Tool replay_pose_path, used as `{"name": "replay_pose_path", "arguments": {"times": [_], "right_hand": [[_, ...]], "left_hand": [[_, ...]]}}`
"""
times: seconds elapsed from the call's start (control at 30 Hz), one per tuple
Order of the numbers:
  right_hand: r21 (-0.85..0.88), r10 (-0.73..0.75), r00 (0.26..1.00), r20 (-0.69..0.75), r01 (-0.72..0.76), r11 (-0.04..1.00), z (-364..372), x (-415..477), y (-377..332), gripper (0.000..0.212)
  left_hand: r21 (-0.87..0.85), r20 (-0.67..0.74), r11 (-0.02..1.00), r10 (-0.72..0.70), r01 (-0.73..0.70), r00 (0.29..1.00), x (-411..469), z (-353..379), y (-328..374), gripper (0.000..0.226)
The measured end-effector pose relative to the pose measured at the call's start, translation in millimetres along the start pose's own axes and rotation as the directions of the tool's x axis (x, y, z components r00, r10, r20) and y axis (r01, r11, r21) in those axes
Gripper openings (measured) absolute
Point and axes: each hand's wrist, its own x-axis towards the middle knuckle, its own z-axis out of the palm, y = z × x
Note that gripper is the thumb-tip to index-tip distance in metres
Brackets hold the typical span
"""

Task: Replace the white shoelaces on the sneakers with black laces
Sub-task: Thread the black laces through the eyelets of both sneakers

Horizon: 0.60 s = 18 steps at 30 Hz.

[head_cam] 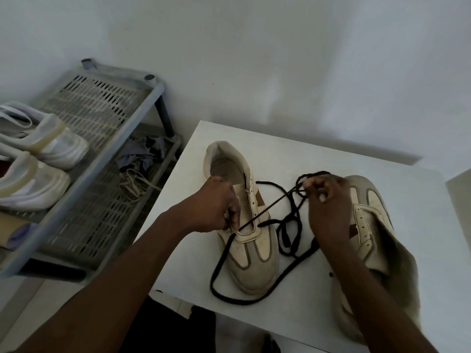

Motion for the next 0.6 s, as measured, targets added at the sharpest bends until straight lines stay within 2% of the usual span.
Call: {"name": "replay_pose_path", "arguments": {"times": [0.07,0.1,0.17,0.2,0.23,0.33,0.4,0.43,0.5,0.53,0.6], "right_hand": [[-0.187,-0.212,0.968,0.133,0.234,0.954,7,-13,-4,0.032],[-0.224,-0.336,0.909,0.247,0.391,0.893,12,-22,-6,0.043],[-0.186,-0.49,0.741,0.46,0.62,0.762,24,-37,-10,0.042],[-0.16,-0.514,0.683,0.519,0.668,0.727,29,-42,-9,0.037],[-0.141,-0.509,0.669,0.541,0.67,0.729,32,-45,-6,0.031],[-0.092,-0.496,0.689,0.528,0.628,0.773,35,-47,1,0.017],[-0.107,-0.516,0.712,0.475,0.629,0.77,35,-43,2,0.019],[-0.097,-0.485,0.772,0.411,0.566,0.819,33,-39,0,0.024],[-0.025,-0.316,0.925,0.211,0.328,0.944,25,-26,-4,0.027],[0.015,-0.223,0.968,0.116,0.223,0.975,19,-19,-6,0.02],[0.048,-0.09,0.994,0.058,0.087,0.995,13,-13,-7,0.006]], "left_hand": [[0.016,0.002,1.0,0.001,-0.001,1.0,0,1,0,0.015],[0.027,0.005,1.0,0.004,-0.004,1.0,1,1,0,0.014],[0.045,0.001,0.999,-0.002,0.002,1.0,1,1,2,0.013],[0.051,-0.004,0.999,-0.009,0.009,1.0,0,0,3,0.013],[0.048,-0.008,0.999,-0.013,0.013,1.0,0,0,4,0.013],[0.02,-0.024,1.0,-0.007,0.007,1.0,0,0,4,0.014],[-0.005,-0.029,1.0,-0.015,0.015,0.999,-1,0,2,0.014],[-0.022,-0.022,1.0,-0.016,0.015,1.0,-1,0,1,0.015],[-0.034,-0.011,0.999,-0.011,0.01,1.0,0,0,0,0.016],[-0.032,-0.007,0.999,-0.008,0.008,1.0,0,0,0,0.016],[-0.036,-0.004,0.999,-0.004,0.004,1.0,0,1,-1,0.015]]}}
